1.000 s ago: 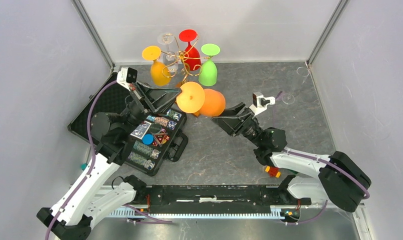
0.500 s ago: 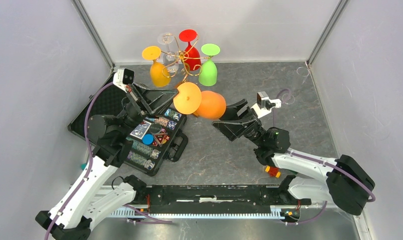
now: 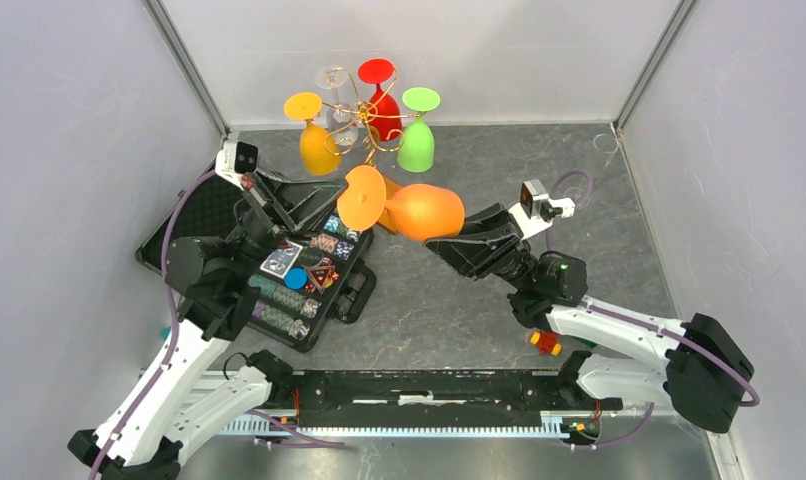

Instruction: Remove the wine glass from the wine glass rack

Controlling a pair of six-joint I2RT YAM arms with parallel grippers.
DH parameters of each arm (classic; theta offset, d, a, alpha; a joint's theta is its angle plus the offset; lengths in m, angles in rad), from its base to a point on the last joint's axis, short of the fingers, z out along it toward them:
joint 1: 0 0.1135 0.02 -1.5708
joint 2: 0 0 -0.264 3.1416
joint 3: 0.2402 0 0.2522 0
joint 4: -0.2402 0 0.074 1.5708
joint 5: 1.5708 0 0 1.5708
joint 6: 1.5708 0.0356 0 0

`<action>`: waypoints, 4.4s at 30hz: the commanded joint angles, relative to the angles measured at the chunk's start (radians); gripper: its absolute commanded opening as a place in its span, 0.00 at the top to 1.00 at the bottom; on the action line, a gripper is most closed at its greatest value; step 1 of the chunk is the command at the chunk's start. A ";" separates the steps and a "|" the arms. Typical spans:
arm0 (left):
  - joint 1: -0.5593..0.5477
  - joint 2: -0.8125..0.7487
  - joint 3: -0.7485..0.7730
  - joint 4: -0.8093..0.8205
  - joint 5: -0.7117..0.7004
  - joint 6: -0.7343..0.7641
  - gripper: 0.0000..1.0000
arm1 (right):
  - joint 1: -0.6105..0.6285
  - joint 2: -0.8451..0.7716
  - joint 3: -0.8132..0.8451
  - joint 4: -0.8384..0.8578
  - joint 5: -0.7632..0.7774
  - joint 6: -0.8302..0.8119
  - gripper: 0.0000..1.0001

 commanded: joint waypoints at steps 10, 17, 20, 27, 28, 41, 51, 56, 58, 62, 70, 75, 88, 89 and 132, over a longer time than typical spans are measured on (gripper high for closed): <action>-0.003 -0.073 0.060 -0.063 -0.053 0.117 0.71 | 0.055 -0.141 0.051 0.223 0.003 -0.146 1.00; -0.003 -0.071 0.087 -0.133 -0.014 0.367 0.16 | 0.058 -0.276 0.094 -0.229 0.101 -0.343 1.00; -0.003 -0.061 0.145 -0.259 0.011 0.577 0.07 | 0.059 -0.336 0.227 -0.693 0.211 -0.545 1.00; -0.003 -0.055 0.224 -0.620 -0.179 1.068 0.00 | 0.059 -0.365 0.454 -1.408 0.692 -0.755 1.00; -0.003 -0.051 0.227 -0.650 -0.229 1.116 0.00 | 0.059 -0.353 0.496 -1.498 0.765 -0.768 1.00; -0.003 0.000 0.186 -0.751 -0.447 1.272 0.00 | -0.119 -0.116 0.791 -2.160 1.002 -0.851 1.00; -0.003 -0.011 0.145 -0.743 -0.398 1.254 0.00 | -0.495 0.119 0.884 -2.229 0.549 -0.959 1.00; -0.003 -0.022 0.133 -0.744 -0.398 1.262 0.00 | -0.666 0.248 0.900 -2.244 0.315 -0.978 1.00; -0.003 -0.021 0.130 -0.746 -0.391 1.264 0.00 | -0.702 0.298 0.915 -2.253 0.254 -0.996 1.00; -0.003 -0.015 0.133 -0.753 -0.375 1.267 0.00 | -0.739 0.428 0.981 -2.296 0.219 -1.023 1.00; -0.004 -0.010 0.120 -0.754 -0.377 1.271 0.00 | -0.764 0.608 1.091 -2.369 0.242 -1.036 0.95; -0.003 -0.006 0.115 -0.753 -0.375 1.270 0.00 | -0.780 0.642 1.119 -2.386 0.255 -1.042 0.89; -0.004 -0.008 0.107 -0.754 -0.379 1.268 0.00 | -0.793 0.703 1.138 -2.407 0.326 -1.051 0.94; -0.003 -0.009 0.106 -0.754 -0.380 1.270 0.00 | -0.794 0.711 1.143 -2.409 0.331 -1.049 0.93; 0.467 0.331 0.330 -0.686 -0.289 0.914 0.03 | -0.796 -0.123 0.419 -1.724 -0.104 -0.742 0.41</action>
